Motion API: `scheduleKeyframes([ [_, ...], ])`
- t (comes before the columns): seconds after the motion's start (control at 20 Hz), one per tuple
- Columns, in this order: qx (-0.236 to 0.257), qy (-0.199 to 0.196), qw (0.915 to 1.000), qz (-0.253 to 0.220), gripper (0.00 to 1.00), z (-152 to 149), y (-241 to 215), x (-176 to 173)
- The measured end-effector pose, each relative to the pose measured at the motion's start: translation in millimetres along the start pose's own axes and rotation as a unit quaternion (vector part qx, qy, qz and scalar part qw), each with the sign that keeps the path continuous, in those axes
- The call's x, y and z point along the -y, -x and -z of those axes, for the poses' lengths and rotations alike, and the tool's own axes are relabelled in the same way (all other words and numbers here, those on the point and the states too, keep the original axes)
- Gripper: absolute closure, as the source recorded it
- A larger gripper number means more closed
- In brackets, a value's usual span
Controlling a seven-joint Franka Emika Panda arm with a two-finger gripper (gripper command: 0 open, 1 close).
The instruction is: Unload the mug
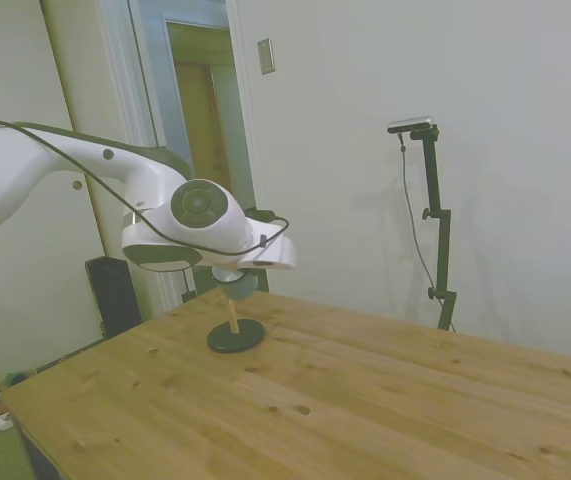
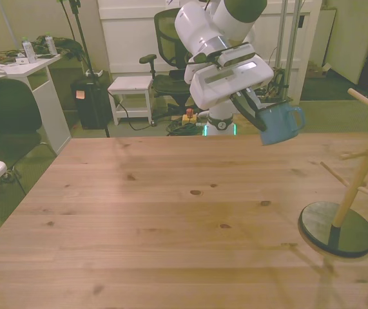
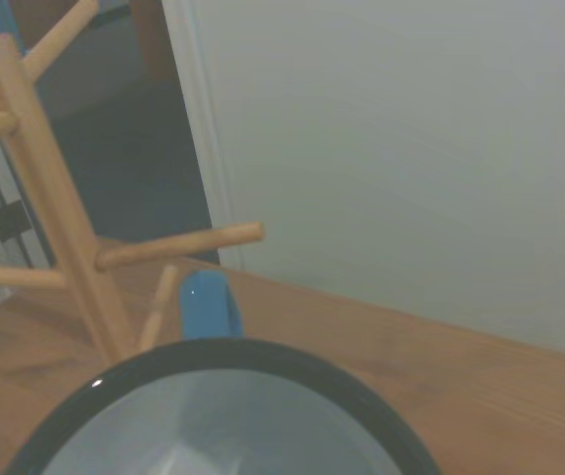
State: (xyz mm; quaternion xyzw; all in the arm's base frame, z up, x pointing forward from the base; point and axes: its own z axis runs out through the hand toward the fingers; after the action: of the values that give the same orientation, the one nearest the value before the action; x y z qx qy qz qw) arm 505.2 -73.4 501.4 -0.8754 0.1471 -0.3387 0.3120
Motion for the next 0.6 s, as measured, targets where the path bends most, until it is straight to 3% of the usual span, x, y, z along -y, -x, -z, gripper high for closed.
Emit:
scheduleKeyframes([
  [0.35,0.035,0.048,0.9982,-0.005,1.00,-2,29,-13],
  [0.6,0.041,0.054,0.9977,-0.003,1.00,-4,31,-12],
])
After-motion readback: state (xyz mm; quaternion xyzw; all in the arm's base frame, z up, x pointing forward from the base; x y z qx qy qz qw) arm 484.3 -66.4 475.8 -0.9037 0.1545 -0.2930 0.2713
